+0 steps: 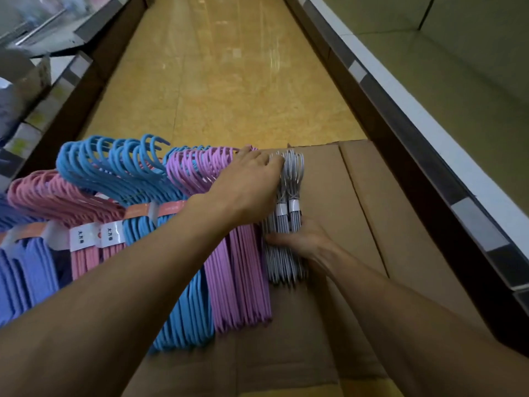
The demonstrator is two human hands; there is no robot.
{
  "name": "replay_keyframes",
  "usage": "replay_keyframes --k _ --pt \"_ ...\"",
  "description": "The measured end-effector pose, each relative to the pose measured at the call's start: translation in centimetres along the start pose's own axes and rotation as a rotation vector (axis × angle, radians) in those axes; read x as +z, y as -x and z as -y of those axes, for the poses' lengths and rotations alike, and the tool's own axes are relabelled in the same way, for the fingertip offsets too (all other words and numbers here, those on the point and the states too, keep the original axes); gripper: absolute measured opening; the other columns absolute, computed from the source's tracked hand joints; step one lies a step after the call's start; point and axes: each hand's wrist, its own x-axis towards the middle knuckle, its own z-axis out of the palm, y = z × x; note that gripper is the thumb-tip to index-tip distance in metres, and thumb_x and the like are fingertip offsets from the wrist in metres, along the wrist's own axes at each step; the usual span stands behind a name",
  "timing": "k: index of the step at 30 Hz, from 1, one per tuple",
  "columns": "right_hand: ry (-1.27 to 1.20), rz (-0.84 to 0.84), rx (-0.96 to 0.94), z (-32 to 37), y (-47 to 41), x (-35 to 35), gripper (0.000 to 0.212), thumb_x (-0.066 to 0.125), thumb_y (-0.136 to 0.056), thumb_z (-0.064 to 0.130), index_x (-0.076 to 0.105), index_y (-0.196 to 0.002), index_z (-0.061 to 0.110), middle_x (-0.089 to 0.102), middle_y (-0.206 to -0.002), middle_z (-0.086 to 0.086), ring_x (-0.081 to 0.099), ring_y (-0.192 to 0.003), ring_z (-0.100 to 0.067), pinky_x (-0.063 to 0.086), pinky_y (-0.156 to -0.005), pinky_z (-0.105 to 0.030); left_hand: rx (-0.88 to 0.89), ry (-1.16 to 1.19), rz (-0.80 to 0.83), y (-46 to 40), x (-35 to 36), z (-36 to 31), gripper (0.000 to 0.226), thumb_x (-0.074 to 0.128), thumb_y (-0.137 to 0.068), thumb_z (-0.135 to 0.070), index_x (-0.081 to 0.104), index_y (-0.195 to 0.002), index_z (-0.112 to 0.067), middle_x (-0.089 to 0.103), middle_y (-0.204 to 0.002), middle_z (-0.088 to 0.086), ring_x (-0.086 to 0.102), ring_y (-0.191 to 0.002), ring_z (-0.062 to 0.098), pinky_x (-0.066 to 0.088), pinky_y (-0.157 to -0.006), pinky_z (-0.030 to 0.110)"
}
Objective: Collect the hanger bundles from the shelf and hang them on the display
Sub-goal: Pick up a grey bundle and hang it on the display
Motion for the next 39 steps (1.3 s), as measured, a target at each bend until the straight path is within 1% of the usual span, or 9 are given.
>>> replay_keyframes --k 8,12,16,25,29,32,34,36,39 --pt "0.184 -0.174 0.034 -0.1 -0.3 2.5 0.109 0.087 -0.067 0.047 0.023 -0.145 0.006 0.048 -0.141 -0.013 0.055 -0.122 -0.035 0.05 -0.096 -0.049 -0.077 0.318 -0.08 0.2 0.1 -0.5 0.034 0.043 -0.097 -0.009 0.049 -0.13 -0.004 0.058 -0.127 0.017 0.055 -0.112 0.033 0.043 -0.093 0.038" --pt "0.262 -0.216 0.024 -0.1 -0.3 2.6 0.1 0.084 -0.071 0.045 0.025 -0.142 0.004 0.043 -0.142 -0.012 0.053 -0.122 -0.035 0.044 -0.085 -0.041 -0.201 0.528 -0.162 0.1 0.0 -0.6 0.037 0.041 -0.101 -0.01 0.052 -0.136 -0.007 0.068 -0.115 0.015 0.063 -0.099 0.034 0.039 -0.069 0.026" --pt "0.322 -0.229 0.001 -0.4 -0.4 1.6 0.109 0.083 -0.069 0.055 0.023 -0.145 0.005 0.041 -0.144 -0.012 0.051 -0.125 -0.035 0.047 -0.093 -0.045 -0.275 0.681 -0.271 -0.2 -0.3 -1.0 0.034 0.041 -0.1 -0.008 0.062 -0.127 -0.011 0.068 -0.122 0.007 0.062 -0.111 0.022 0.048 -0.09 0.029" --pt "0.6 -0.371 0.005 -0.9 -1.2 -2.1 0.099 0.075 -0.077 0.046 0.019 -0.149 0.009 0.035 -0.15 -0.012 0.037 -0.137 -0.034 0.034 -0.106 -0.051 -0.344 0.938 -0.299 -1.6 0.1 -2.6 0.03 0.045 -0.097 -0.007 0.07 -0.108 -0.019 0.072 -0.107 -0.001 0.067 -0.098 0.012 0.053 -0.087 0.029" --pt "0.643 -0.432 -0.011 -1.5 -1.4 -1.4 0.093 0.073 -0.082 0.039 0.015 -0.149 0.01 0.035 -0.148 -0.014 0.037 -0.136 -0.036 0.032 -0.105 -0.052 -0.336 0.934 -0.291 -1.5 0.2 -2.8 0.03 0.046 -0.097 -0.007 0.07 -0.11 -0.017 0.071 -0.111 -0.005 0.066 -0.094 0.011 0.05 -0.077 0.02" --pt "0.679 -0.474 0.013 -1.6 -1.7 -0.8 0.084 0.071 -0.086 0.032 0.017 -0.146 0.01 0.037 -0.145 -0.015 0.039 -0.133 -0.036 0.034 -0.102 -0.05 -0.318 0.956 -0.262 -1.0 0.3 -2.4 0.03 0.045 -0.098 -0.009 0.069 -0.114 -0.017 0.07 -0.112 -0.005 0.06 -0.065 0.004 0.04 -0.056 0.009" --pt "0.679 -0.489 0.028 -1.5 -1.8 -0.5 0.076 0.069 -0.087 0.027 0.021 -0.143 0.009 0.038 -0.144 -0.015 0.039 -0.132 -0.036 0.034 -0.102 -0.051 -0.326 0.986 -0.264 -0.4 0.3 -1.9 0.028 0.046 -0.098 -0.009 0.069 -0.111 -0.019 0.071 -0.104 -0.006 0.061 -0.063 0.004 0.046 -0.054 0.017" --pt "0.664 -0.503 0.018 -1.4 -1.8 -0.6 0.069 0.067 -0.087 0.024 0.025 -0.14 0.009 0.041 -0.141 -0.015 0.042 -0.13 -0.036 0.036 -0.1 -0.052 -0.357 1.014 -0.273 0.0 0.1 -1.6 0.028 0.047 -0.096 -0.009 0.07 -0.107 -0.022 0.073 -0.095 -0.005 0.07 -0.084 0.02 0.055 -0.068 0.032" --pt "0.61 -0.531 -0.019 -1.3 -1.6 -1.6 0.056 0.063 -0.087 0.023 0.033 -0.133 0.01 0.048 -0.135 -0.015 0.05 -0.123 -0.036 0.038 -0.095 -0.049 -0.411 1.076 -0.276 0.5 -0.3 -1.1 0.029 0.047 -0.096 -0.006 0.069 -0.104 -0.023 0.072 -0.094 -0.002 0.07 -0.09 0.017 0.056 -0.084 0.039"
